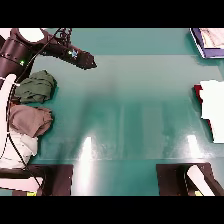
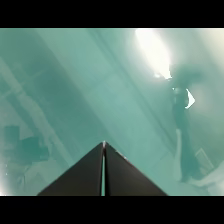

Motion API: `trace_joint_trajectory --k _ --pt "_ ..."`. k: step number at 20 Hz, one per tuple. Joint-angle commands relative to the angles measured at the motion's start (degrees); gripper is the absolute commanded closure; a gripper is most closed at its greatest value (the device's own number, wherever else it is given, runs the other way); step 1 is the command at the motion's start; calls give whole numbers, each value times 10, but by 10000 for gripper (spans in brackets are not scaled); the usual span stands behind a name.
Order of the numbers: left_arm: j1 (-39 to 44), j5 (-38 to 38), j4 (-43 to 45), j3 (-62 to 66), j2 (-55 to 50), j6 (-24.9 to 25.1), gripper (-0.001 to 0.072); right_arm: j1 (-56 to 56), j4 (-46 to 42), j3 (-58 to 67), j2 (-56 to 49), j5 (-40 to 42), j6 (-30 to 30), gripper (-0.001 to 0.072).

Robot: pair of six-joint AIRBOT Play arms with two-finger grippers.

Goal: Fold the shirts.

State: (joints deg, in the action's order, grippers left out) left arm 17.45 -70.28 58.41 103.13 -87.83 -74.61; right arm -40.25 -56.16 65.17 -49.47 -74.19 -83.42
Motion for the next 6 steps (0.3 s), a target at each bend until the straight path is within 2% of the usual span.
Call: trace_joint_trajectory --k 1,6 --pt "0 9 -2 1 0 0 685 112 19 0 12 7 1 690" --pt "0 9 -2 1 0 0 685 199 -28 0 12 4 1 690"
